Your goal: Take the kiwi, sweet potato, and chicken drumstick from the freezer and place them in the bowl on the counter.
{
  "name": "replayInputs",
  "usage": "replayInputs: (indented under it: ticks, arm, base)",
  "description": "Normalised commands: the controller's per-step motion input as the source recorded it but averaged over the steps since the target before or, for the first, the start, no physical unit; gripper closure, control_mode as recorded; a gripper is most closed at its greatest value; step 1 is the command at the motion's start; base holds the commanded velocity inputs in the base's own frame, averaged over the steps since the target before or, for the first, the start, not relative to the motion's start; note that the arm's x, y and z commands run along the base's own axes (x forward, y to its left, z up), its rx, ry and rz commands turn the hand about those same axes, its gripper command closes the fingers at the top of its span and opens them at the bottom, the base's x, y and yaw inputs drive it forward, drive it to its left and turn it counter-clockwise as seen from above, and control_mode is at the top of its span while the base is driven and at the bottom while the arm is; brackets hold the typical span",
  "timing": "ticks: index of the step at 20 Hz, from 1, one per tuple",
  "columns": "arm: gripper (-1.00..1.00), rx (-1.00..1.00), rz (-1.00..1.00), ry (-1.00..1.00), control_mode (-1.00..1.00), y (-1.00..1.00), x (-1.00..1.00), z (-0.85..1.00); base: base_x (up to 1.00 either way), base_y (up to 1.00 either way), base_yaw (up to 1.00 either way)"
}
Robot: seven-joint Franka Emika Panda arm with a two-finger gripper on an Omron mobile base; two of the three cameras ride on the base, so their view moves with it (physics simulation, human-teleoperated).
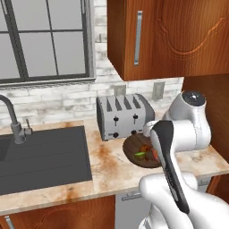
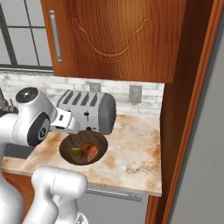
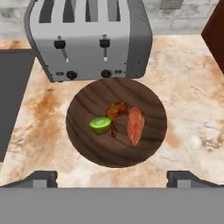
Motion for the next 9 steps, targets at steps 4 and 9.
replayInputs:
  ticks: [4,9]
  arm:
    - [-1.0,0.0,0.0,0.0,-1.0,-0.04,-0.39,0.85]
    - [-1.0,0.0,0.0,0.0,-1.0,-0.21,-0.51,0.66]
  base:
    - [0.0,0.0,0.0]
    - [0.0,0.0,0.0]
